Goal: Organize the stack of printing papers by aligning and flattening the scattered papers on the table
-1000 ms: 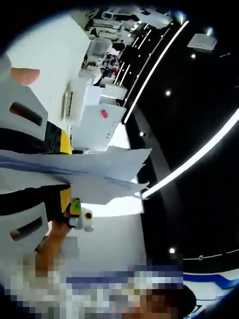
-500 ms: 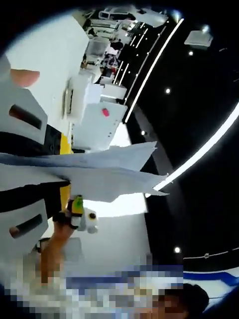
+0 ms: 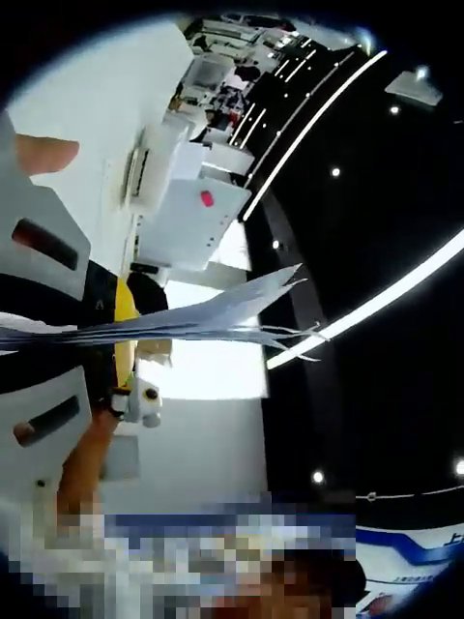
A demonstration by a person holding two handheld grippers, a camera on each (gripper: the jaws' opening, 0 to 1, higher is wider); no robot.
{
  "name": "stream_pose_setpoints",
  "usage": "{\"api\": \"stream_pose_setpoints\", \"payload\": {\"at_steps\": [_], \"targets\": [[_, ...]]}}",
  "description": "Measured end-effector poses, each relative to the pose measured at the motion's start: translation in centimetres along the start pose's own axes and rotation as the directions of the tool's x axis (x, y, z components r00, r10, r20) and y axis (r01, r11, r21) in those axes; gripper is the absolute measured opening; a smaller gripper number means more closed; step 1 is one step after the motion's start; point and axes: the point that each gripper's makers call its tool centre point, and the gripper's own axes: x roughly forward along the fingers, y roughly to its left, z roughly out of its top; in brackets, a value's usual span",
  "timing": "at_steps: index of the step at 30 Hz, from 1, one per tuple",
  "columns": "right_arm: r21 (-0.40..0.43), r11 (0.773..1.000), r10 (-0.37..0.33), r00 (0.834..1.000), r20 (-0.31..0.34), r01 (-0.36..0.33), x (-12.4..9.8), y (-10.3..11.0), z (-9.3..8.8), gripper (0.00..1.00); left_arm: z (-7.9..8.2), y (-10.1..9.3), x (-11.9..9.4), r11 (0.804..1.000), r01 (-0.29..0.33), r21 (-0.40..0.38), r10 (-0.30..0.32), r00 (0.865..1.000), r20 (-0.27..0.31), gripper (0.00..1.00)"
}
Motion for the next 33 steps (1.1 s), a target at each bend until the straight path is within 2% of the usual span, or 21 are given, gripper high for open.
{"api": "stream_pose_setpoints", "payload": {"at_steps": [2, 4, 7, 8, 9, 11, 12, 15, 20, 22, 23, 24, 25, 26, 27, 28, 29, 31, 33], "targets": [[-0.018, 0.998, -0.053, 0.999, -0.005, 0.053, -0.4, -1.3, -0.2, 0.33, 0.0, -0.6, -0.1, 1.000, 0.011, 0.021, -0.011, 1.000, 0.001, 0.06], [0.026, 0.997, -0.073, 0.996, 0.057, 0.071, -0.7, -1.9, 0.5, 0.37, 0.0, -1.1, -0.1, 0.999, 0.030, 0.037, -0.030, 1.000, -0.001, 0.06], [0.101, 0.994, 0.023, 0.997, 0.080, -0.031, -0.3, 0.2, 0.5, 0.44, 0.0, -1.5, -0.1, 0.998, 0.051, 0.040, -0.051, 0.999, 0.002, 0.06], [0.089, 0.996, 0.025, 0.997, 0.074, -0.032, -0.1, 0.5, 0.3, 0.46, 0.0, -1.6, -0.1, 0.998, 0.055, 0.043, -0.055, 0.998, 0.003, 0.06], [0.048, 0.997, 0.058, 0.997, 0.041, -0.060, 0.4, 1.7, -0.4, 0.48, -0.1, -1.8, 0.0, 0.997, 0.064, 0.040, -0.064, 0.998, 0.003, 0.06], [-0.002, 0.997, 0.080, 0.997, -0.012, -0.080, 1.1, 2.8, -1.5, 0.52, -0.2, -2.3, 0.0, 0.995, 0.091, 0.032, -0.091, 0.996, 0.003, 0.06], [-0.011, 0.996, 0.088, 0.996, -0.019, -0.088, 1.6, 3.3, -1.7, 0.53, -0.2, -2.6, 0.0, 0.994, 0.103, 0.034, -0.103, 0.995, 0.003, 0.06], [-0.038, 0.994, 0.099, 0.995, -0.024, -0.100, 1.7, 3.6, -1.6, 0.55, -0.4, -3.7, -0.3, 0.988, 0.141, 0.056, -0.141, 0.990, -0.005, 0.06], [-0.068, 0.994, 0.091, 0.996, 0.025, -0.089, 1.4, 2.8, -0.4, 0.63, -0.4, -5.1, -0.7, 0.974, 0.207, 0.091, -0.206, 0.978, -0.015, 0.06], [-0.081, 0.989, 0.124, 0.992, 0.030, -0.122, 1.2, 3.4, -0.2, 0.53, -0.4, -5.4, -0.6, 0.972, 0.214, 0.100, -0.213, 0.977, -0.019, 0.06], [-0.081, 0.988, 0.133, 0.991, 0.026, -0.131, 1.2, 3.6, -0.2, 0.45, -0.4, -5.4, -0.6, 0.970, 0.217, 0.105, -0.216, 0.976, -0.020, 0.06], [-0.082, 0.983, 0.167, 0.986, 0.013, -0.165, 1.1, 4.3, -0.4, 0.29, -0.4, -5.3, -0.6, 0.971, 0.213, 0.107, -0.212, 0.977, -0.021, 0.06], [-0.083, 0.976, 0.200, 0.980, 0.000, -0.199, 1.1, 4.9, -0.6, 0.17, -0.4, -5.1, -0.5, 0.972, 0.209, 0.110, -0.208, 0.978, -0.022, 0.06], [-0.084, 0.969, 0.233, 0.972, -0.013, -0.234, 1.1, 5.6, -0.7, 0.14, -0.4, -5.0, -0.5, 0.972, 0.205, 0.112, -0.204, 0.979, -0.024, 0.06], [-0.078, 0.974, 0.212, 0.977, -0.003, -0.211, 1.1, 5.4, -0.5, 0.12, -0.2, -4.9, -0.5, 0.972, 0.204, 0.117, -0.203, 0.979, -0.016, 0.06], [-0.103, 0.966, 0.240, 0.971, -0.001, -0.239, 1.0, 5.9, -0.4, 0.07, 0.1, -4.6, -0.8, 0.975, 0.201, 0.099, -0.201, 0.980, -0.008, 0.06], [-0.091, 0.959, 0.269, 0.963, 0.003, -0.267, 0.9, 6.5, -0.4, 0.03, 0.2, -4.5, -0.9, 0.976, 0.195, 0.097, -0.196, 0.981, -0.002, 0.06], [-0.076, 0.957, 0.281, 0.960, 0.001, -0.280, 0.8, 6.8, -0.4, 0.00, 0.2, -4.3, -1.0, 0.977, 0.188, 0.096, -0.190, 0.982, 0.005, 0.06], [-0.098, 0.952, 0.290, 0.957, -0.016, -0.290, 0.7, 7.3, -0.7, 0.00, 0.1, -3.8, -1.0, 0.981, 0.165, 0.104, -0.167, 0.986, 0.005, 0.06]]}}
